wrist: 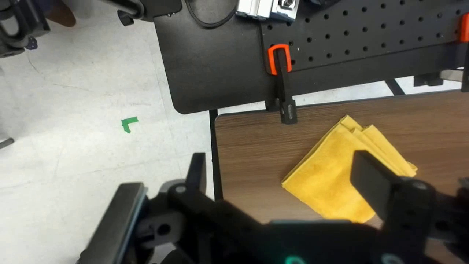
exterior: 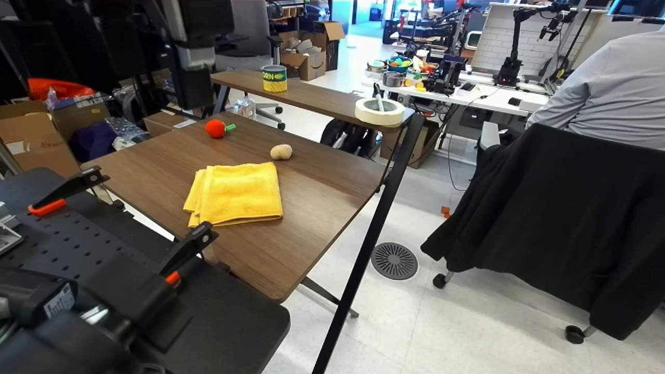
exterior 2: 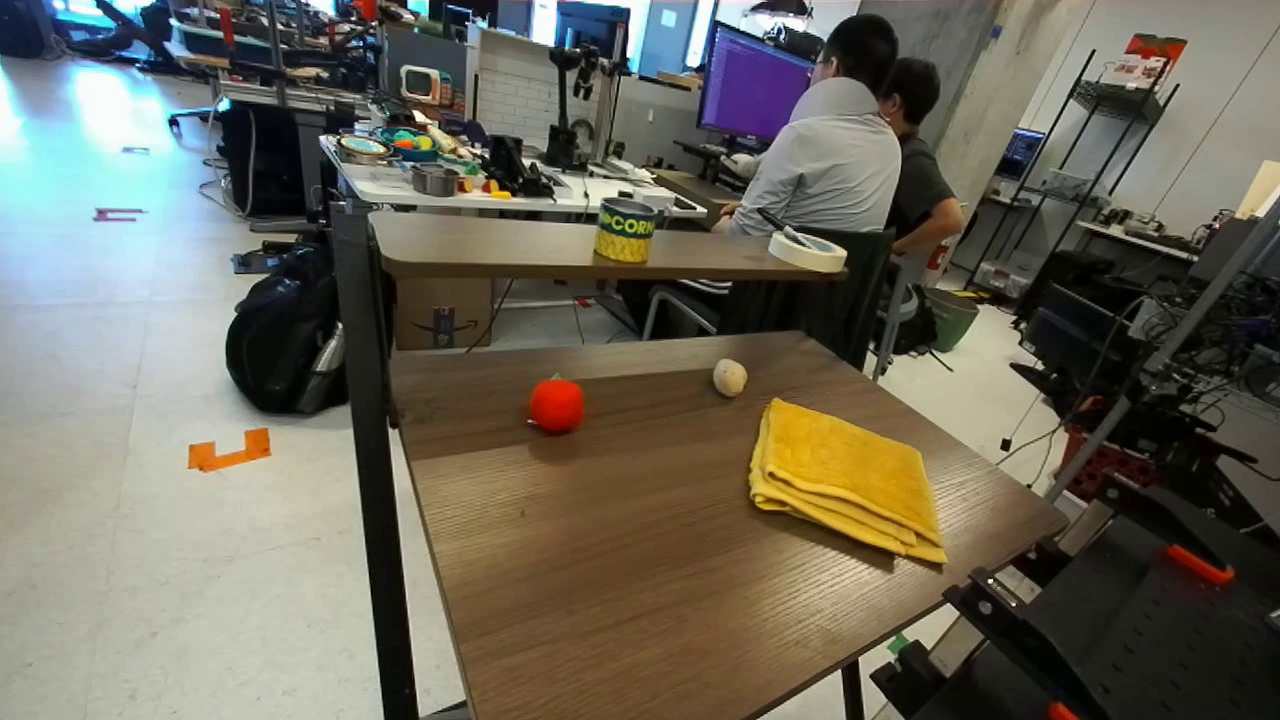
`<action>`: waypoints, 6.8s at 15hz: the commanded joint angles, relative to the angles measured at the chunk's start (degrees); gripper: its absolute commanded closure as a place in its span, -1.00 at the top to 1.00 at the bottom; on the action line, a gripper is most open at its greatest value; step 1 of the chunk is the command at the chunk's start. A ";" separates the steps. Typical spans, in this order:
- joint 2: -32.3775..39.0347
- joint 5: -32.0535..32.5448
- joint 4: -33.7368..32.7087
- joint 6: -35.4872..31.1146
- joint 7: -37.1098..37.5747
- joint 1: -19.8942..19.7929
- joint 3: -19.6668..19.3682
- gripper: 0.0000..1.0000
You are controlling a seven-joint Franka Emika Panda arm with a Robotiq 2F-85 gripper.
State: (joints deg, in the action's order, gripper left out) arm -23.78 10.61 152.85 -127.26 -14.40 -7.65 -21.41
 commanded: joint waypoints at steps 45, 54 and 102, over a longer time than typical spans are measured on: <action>62.59 -14.48 -23.29 -40.15 27.73 12.42 17.23 1.00; 74.15 -17.35 -36.73 -40.59 30.19 9.81 14.59 1.00; 71.27 -7.65 -20.54 -56.94 33.42 24.39 16.31 1.00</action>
State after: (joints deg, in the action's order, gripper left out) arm 46.42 5.29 127.50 -177.60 24.87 17.77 -11.12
